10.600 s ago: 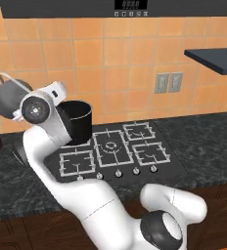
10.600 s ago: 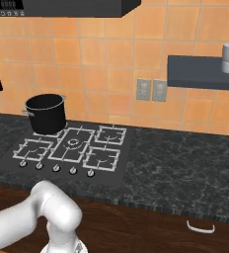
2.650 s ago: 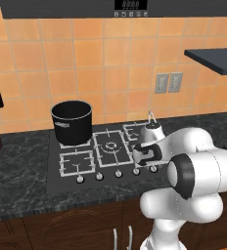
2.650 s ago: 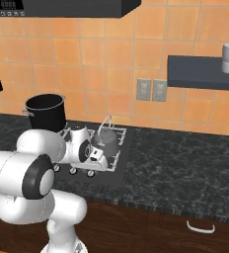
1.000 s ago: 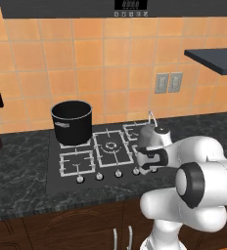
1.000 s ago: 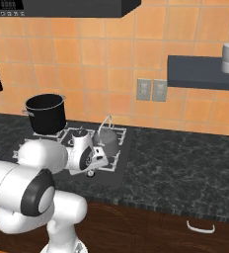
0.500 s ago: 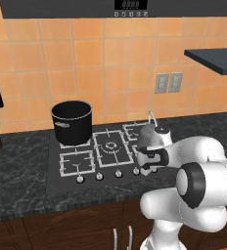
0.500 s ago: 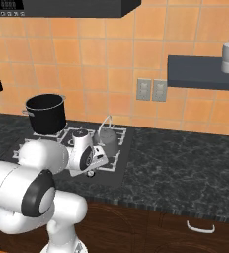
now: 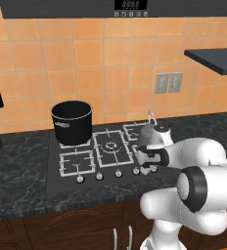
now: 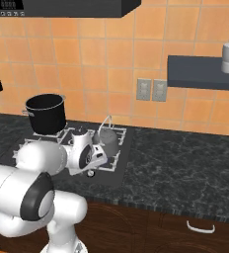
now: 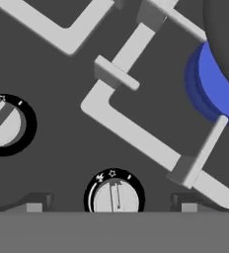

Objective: Pick the kettle from the counter and place it on a stove burner. Then turn the burner on.

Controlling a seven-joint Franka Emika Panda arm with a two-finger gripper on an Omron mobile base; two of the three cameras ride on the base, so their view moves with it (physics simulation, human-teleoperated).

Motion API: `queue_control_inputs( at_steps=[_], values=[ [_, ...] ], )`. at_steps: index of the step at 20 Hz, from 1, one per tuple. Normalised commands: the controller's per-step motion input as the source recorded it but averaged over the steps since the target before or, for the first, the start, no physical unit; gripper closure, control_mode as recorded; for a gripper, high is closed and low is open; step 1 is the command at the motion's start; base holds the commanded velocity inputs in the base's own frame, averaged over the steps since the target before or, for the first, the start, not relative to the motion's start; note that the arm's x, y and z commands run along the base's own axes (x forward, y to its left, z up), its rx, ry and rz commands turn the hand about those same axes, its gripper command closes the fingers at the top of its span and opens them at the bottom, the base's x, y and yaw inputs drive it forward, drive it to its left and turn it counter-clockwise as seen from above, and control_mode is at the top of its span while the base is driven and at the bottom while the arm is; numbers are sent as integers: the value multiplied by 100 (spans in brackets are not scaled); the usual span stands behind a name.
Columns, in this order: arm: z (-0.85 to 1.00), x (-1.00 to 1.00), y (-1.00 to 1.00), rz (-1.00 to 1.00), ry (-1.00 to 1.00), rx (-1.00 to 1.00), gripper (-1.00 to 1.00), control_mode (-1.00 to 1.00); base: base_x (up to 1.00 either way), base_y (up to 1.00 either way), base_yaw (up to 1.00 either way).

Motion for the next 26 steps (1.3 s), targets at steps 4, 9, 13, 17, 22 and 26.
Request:
queue_control_inputs(
  at_steps=[4,9,13,17,22,26],
  values=[
    [61,-6,-19,0,-13,2,-100,-100,0,0,0],
    [96,-84,-56,-1,-34,15,-100,-100,0,0,0],
    [100,-100,-94,0,-56,27,-100,-100,0,0,0],
    [100,-100,-75,0,-53,25,-100,-100,0,0,0],
    [100,-99,-51,0,-49,22,-100,-100,0,0,0],
    [36,-55,-16,2,-38,9,-100,-100,0,0,0]
  ],
)
